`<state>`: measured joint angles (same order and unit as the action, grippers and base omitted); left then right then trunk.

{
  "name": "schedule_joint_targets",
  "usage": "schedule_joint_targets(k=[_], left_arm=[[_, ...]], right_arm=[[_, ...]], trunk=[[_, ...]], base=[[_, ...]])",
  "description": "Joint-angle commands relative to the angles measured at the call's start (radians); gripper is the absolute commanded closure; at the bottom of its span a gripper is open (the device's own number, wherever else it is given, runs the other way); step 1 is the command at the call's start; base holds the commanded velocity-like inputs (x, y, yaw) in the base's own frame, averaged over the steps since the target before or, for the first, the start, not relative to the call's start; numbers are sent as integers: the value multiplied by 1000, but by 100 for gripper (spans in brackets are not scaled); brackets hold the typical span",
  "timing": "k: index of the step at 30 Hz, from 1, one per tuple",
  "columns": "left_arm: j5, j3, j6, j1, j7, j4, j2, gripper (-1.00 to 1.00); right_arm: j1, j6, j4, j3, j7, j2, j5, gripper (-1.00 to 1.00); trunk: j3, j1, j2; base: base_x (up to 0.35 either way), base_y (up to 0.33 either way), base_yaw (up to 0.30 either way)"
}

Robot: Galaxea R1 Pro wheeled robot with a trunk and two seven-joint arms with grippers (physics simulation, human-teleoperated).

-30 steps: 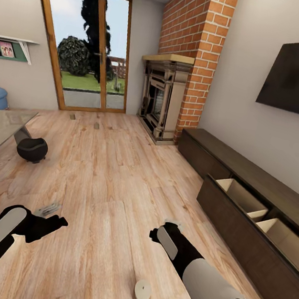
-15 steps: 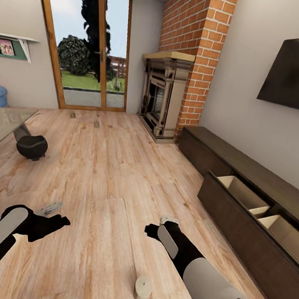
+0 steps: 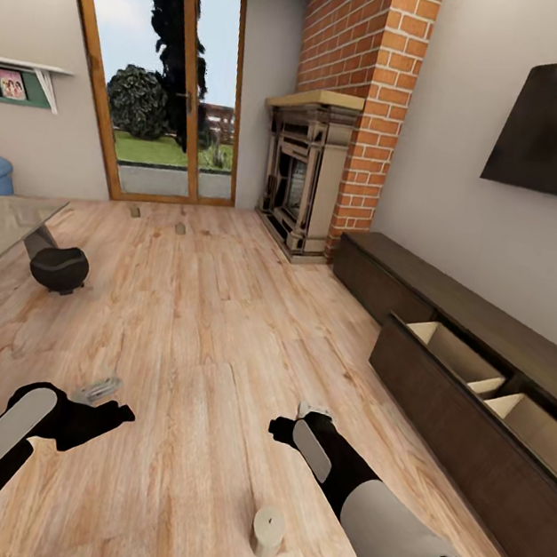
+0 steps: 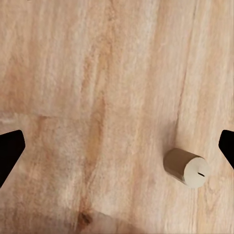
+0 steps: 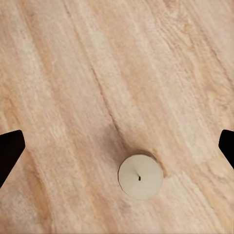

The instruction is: Place each of the two pumpkins and all three candles from the living room inside a cabinet in the living room (use any cabinet), then make sure every cabinet is closed, and position the cauldron so it is next to a table in the living room.

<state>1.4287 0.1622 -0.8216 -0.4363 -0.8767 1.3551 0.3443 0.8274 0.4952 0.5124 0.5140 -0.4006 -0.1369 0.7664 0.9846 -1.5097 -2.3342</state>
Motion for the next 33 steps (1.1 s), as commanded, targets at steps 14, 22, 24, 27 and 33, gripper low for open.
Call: schedule_joint_targets(k=[14,22,24,27,33], left_arm=[[7,39,1,-1,117,10,12,-100],[7,39,0,0,123,12,16,-100],[7,40,0,1,123,11,13,-100],[7,39,0,1,124,10,15,-100],[7,40,1,1,124,10,10,-100]], right_arm=[[1,4,2,10,-4,0,9,-100],[1,44,0,49,-3,-1,11,-100],[1,45,-2,51,-3,0,13,-100],[1,41,-8,52,-3,0,17,-100],[2,37,-10,51,-3,2,19,-100]], trunk=[[45,-54,-99],[70,-84,-155],[77,-91,-166],[88,-92,-167],[111,-95,-168]], base=[[0,0,0],[0,0,0],[0,0,0],[0,0,0],[0,0,0]])
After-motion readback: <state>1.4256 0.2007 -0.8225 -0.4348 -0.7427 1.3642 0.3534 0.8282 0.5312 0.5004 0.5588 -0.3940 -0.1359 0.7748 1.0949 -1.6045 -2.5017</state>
